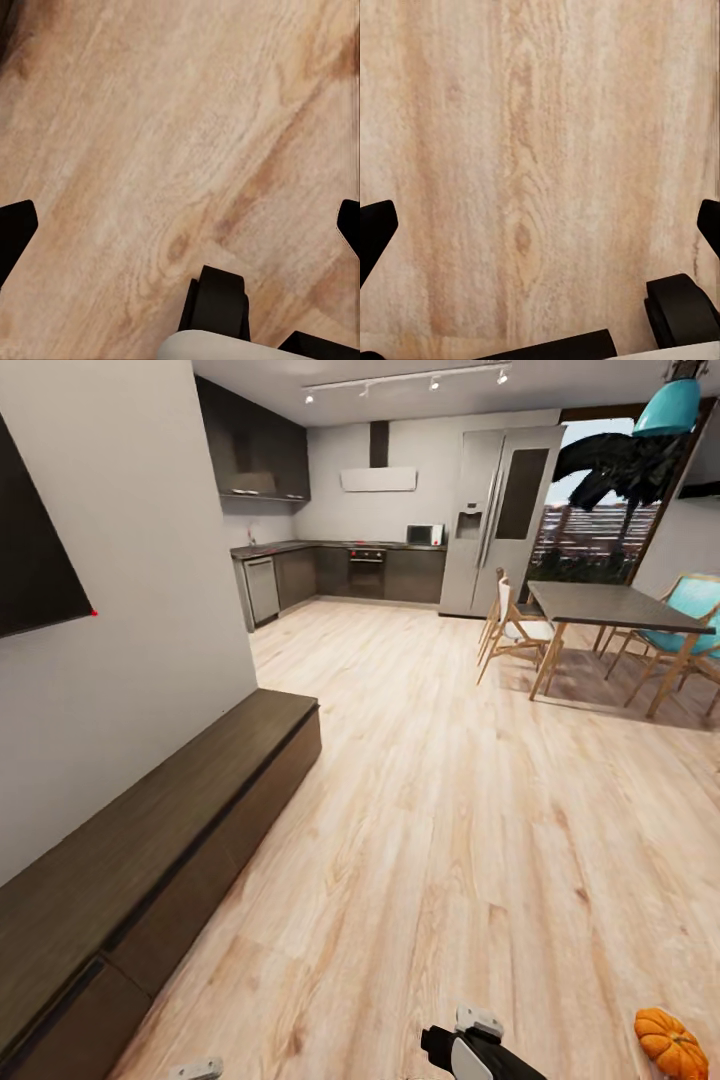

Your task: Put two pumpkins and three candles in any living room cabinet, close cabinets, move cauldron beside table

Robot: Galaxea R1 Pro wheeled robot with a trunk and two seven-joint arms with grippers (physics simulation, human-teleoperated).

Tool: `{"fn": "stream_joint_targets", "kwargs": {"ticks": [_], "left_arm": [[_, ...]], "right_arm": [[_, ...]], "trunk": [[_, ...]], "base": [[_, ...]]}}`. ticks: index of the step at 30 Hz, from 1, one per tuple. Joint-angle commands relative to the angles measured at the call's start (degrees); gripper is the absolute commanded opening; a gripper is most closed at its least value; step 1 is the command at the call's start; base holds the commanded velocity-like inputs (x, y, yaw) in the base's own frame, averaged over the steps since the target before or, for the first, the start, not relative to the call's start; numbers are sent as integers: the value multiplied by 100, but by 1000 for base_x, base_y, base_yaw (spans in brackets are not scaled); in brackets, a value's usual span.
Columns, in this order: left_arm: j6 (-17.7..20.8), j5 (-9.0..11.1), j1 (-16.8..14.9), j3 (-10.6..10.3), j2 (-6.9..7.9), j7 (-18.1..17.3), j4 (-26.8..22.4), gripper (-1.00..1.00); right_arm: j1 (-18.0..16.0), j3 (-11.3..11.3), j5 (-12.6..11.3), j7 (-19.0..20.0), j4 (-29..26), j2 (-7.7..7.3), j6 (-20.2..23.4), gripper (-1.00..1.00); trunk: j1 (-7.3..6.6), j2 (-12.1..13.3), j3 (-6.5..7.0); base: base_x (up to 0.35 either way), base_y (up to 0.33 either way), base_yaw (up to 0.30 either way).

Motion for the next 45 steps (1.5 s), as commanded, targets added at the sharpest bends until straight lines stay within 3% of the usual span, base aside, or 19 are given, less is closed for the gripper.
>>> {"fn": "stream_joint_targets", "kwargs": {"ticks": [1, 40, 45], "left_arm": [[0, 0, 0, 1, 0, 0, 0, 100], [-44, 0, 0, 10, 12, -1, 0, 100], [-44, 0, 0, 9, 46, -1, 0, 100]], "right_arm": [[0, 0, 2, 0, 0, 0, 0, 100], [0, 0, 14, 0, 0, -1, 0, 100], [27, 7, 45, 6, 0, 29, -264, 100]], "trunk": [[0, 0, 0], [0, 0, -28], [0, 0, -62]], "base": [[0, 0, -287], [13, 3, -283], [291, 90, -186]]}}
